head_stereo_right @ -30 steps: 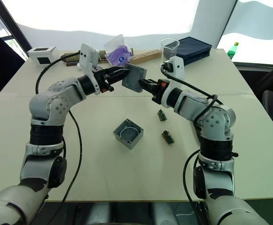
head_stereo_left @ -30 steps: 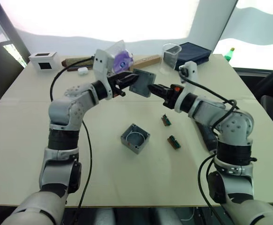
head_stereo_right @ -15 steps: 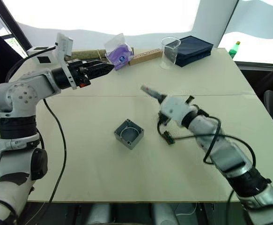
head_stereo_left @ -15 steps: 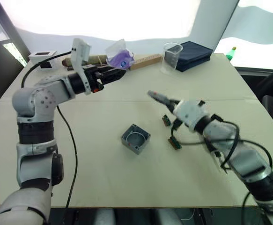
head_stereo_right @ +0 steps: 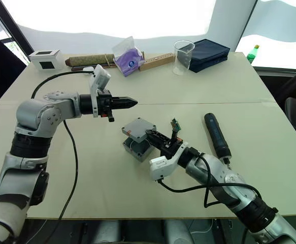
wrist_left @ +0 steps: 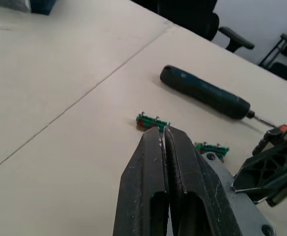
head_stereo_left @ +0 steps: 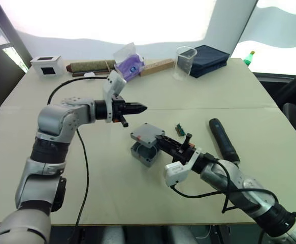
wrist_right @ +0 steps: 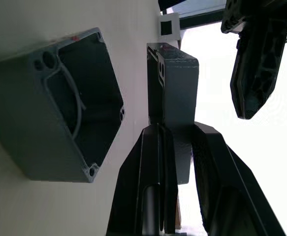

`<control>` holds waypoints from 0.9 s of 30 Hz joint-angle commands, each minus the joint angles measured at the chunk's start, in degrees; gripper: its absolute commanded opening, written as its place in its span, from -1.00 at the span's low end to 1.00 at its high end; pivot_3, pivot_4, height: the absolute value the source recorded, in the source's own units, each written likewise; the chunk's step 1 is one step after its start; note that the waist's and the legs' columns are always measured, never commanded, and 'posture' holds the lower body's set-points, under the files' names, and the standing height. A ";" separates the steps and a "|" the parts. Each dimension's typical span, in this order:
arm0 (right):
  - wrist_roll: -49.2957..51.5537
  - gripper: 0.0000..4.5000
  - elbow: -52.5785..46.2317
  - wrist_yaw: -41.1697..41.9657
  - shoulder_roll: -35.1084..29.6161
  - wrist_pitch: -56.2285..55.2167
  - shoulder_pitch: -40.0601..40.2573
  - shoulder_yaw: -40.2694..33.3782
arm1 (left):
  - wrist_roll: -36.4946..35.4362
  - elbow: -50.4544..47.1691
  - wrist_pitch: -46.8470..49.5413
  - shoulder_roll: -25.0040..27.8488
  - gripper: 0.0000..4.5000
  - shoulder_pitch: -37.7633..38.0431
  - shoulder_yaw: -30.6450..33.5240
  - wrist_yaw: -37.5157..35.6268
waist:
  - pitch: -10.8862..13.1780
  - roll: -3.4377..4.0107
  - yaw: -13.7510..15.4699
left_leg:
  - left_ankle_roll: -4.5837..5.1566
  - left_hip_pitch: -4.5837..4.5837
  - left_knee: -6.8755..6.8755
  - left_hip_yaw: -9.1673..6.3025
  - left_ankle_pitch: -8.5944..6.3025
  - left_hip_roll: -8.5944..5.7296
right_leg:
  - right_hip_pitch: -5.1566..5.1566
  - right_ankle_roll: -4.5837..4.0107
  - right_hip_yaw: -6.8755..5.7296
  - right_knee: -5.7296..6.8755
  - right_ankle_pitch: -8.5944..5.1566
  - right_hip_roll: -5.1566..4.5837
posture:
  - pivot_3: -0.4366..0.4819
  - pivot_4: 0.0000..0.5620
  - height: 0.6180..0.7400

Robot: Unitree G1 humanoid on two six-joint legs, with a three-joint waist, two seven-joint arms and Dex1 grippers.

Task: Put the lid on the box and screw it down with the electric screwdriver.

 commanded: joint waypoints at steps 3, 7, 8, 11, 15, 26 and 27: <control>-3.64 -0.85 -0.70 -0.68 1.60 -2.52 1.88 -1.58 | 3.25 -2.93 -3.69 1.92 -0.96 1.99 -3.38 -3.20 | 0.00 0.00 0.17 | 0.00 0.00 0.01 0.00 0.00 0.00 | 0.02 0.00 0.00 0.00 0.00 -0.01 | -0.05 -0.47 1.00; -5.02 -0.85 -0.07 -0.64 2.17 -3.72 2.91 -2.11 | 4.70 -3.97 -4.51 1.82 -0.96 3.50 -4.72 -3.61 | 0.00 0.00 0.19 | 0.00 0.01 0.04 0.00 0.00 -0.02 | 0.04 0.00 0.00 0.00 0.00 -0.03 | -0.05 -0.47 1.00; -5.25 -0.85 0.07 -0.63 2.32 -4.01 3.10 -2.25 | 4.96 -4.05 -4.55 1.74 -0.96 3.74 -4.87 -3.62 | 0.00 0.00 0.18 | 0.00 0.01 0.04 0.00 0.00 -0.02 | 0.05 0.00 0.00 0.01 0.00 -0.03 | -0.05 -0.47 1.00; -5.65 -0.85 0.51 -1.27 2.14 -5.07 4.06 -3.04 | 5.99 -3.77 -5.04 1.07 -0.96 4.68 -5.35 -3.09 | 0.00 0.00 0.18 | 0.00 0.02 0.04 0.00 0.00 -0.02 | 0.06 0.00 0.00 0.02 0.00 -0.03 | -0.05 -0.47 1.00; -6.58 -0.85 0.64 -2.16 2.41 -6.33 4.55 -3.88 | 6.79 -3.54 -5.39 0.51 -0.96 5.22 -5.30 -2.78 | 0.00 0.00 0.19 | 0.00 0.03 0.05 0.00 0.00 -0.02 | 0.07 0.00 0.00 0.02 0.00 -0.03 | -0.05 -0.47 1.00; -8.99 -0.85 4.17 -1.47 3.77 -7.12 5.60 -3.16 | 10.88 -5.95 -8.73 1.16 -0.96 7.49 -10.36 -4.93 | -0.01 0.00 0.16 | 0.00 0.10 0.06 -0.01 0.00 -0.03 | 0.15 0.00 0.00 0.03 0.00 -0.03 | -0.05 -0.47 1.00; -9.18 -0.85 4.36 -1.56 3.83 -7.14 5.81 -3.25 | 11.37 -6.09 -9.10 1.28 -0.96 7.74 -10.98 -5.20 | -0.01 0.00 0.16 | 0.00 0.11 0.06 -0.01 0.00 -0.03 | 0.17 0.00 0.00 0.03 0.00 -0.03 | -0.05 -0.47 1.00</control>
